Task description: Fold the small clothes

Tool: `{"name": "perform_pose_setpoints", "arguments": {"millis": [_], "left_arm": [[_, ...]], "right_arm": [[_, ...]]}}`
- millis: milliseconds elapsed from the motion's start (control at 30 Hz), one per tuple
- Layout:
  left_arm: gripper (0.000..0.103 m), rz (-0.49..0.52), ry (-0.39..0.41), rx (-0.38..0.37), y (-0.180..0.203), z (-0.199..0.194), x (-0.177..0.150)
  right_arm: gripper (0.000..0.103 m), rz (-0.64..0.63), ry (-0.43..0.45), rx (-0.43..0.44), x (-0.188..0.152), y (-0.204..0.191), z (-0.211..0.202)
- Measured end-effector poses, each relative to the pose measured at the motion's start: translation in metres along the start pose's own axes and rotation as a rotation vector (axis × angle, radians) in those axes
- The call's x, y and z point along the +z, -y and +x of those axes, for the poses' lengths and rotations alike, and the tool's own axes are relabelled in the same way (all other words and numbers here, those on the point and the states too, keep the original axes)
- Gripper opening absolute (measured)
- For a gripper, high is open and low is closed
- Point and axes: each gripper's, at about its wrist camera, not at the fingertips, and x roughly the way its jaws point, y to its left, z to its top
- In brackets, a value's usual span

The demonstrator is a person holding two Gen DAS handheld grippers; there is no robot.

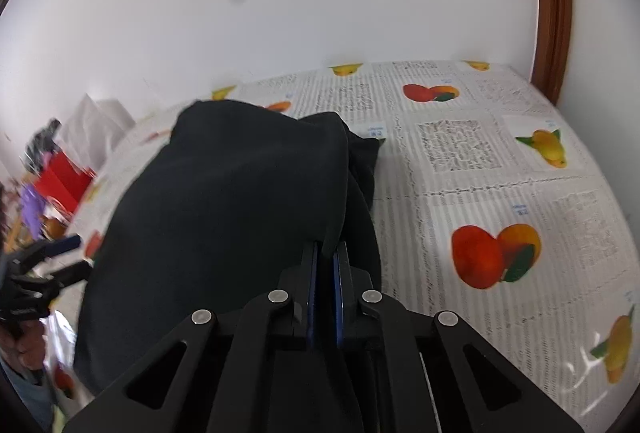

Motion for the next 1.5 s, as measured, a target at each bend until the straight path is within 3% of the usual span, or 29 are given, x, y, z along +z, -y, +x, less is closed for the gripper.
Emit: {"name": "perform_pose_setpoints", "arguments": {"millis": [167, 433, 533, 633, 833, 900, 1100, 1167, 1200, 1367, 1500], "left_arm": [[0.075, -0.006, 0.003, 0.005, 0.001, -0.005, -0.003], [0.075, -0.010, -0.001, -0.020, 0.006, -0.013, -0.011], [0.075, -0.003, -0.001, -0.020, 0.009, -0.018, -0.017], [0.075, -0.002, -0.003, -0.020, 0.009, -0.022, -0.024], [0.075, -0.022, -0.005, -0.069, 0.005, -0.029, -0.040], [0.075, -0.024, -0.008, -0.075, 0.005, -0.030, -0.044], [0.075, -0.026, -0.029, -0.081, 0.007, -0.030, -0.054], [0.075, -0.026, -0.033, -0.082, 0.008, -0.030, -0.056], [0.075, -0.026, -0.035, -0.081, 0.008, -0.030, -0.057], [0.075, -0.033, -0.040, -0.086, 0.007, -0.030, -0.059], [0.075, -0.037, -0.039, -0.090, 0.007, -0.029, -0.060]], "right_arm": [[0.007, -0.002, -0.002, -0.061, -0.005, 0.001, -0.013], [0.009, 0.007, 0.007, -0.022, -0.033, 0.005, -0.040], [0.001, 0.004, 0.001, -0.065, -0.045, 0.007, -0.040], [0.000, 0.015, 0.020, -0.065, -0.055, 0.011, -0.052], [0.004, 0.061, 0.048, 0.004, -0.064, 0.017, -0.075], [0.011, 0.061, 0.061, 0.032, -0.065, 0.015, -0.078], [0.017, 0.068, 0.019, 0.037, -0.064, 0.010, -0.051], [0.015, 0.086, 0.015, 0.028, -0.064, 0.012, -0.043], [0.003, 0.089, 0.019, 0.027, -0.065, 0.013, -0.043], [0.002, 0.095, 0.150, 0.073, -0.070, 0.022, -0.072], [0.002, 0.150, 0.126, 0.101, -0.072, 0.032, -0.066]]}}
